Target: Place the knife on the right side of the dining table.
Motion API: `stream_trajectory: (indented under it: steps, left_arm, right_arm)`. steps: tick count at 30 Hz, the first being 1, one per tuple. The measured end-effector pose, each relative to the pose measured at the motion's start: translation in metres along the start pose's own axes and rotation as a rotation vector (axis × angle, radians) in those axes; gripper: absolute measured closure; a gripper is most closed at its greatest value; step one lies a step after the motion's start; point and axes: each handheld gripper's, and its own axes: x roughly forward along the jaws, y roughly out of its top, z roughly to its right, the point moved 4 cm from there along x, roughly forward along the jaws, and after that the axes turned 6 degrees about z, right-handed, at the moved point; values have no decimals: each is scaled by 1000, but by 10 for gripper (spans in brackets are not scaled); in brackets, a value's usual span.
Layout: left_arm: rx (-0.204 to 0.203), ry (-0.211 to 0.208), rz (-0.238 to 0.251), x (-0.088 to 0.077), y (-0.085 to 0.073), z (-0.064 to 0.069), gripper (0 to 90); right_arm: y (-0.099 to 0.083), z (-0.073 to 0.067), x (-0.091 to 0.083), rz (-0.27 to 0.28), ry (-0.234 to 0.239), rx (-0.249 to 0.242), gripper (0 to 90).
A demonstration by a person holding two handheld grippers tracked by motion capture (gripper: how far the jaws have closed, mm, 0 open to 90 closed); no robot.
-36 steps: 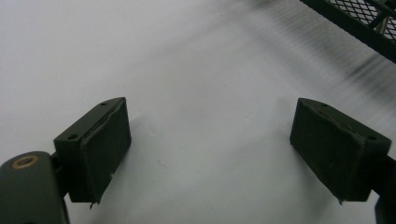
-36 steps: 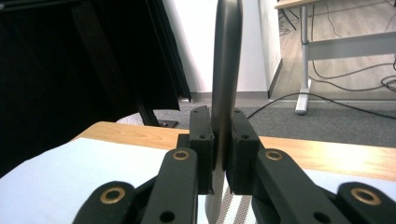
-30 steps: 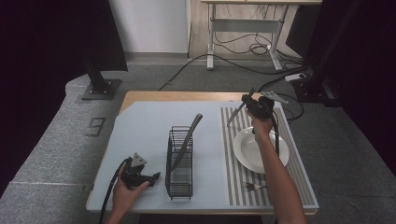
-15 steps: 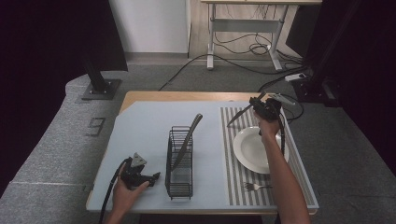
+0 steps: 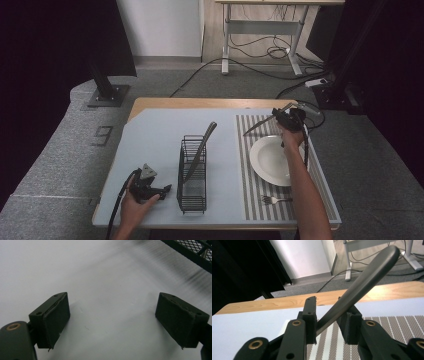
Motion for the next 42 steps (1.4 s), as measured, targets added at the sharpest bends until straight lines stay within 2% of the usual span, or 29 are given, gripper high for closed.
stream_trajectory:
  steps: [7,16,31,42]
  left_arm:
    - [0,0,0,0,0,0,119]
    - [0,0,0,0,0,0,118]
    - [0,0,0,0,0,0,118]
    - [0,0,0,0,0,0,119]
  right_arm:
    - [-5,9,2,-25,-15,29,662]
    - [-13,20,6,-66,-61,77,630]
    - [-21,30,9,-120,-116,117,588]
    - [-27,36,10,-164,-136,143,553]
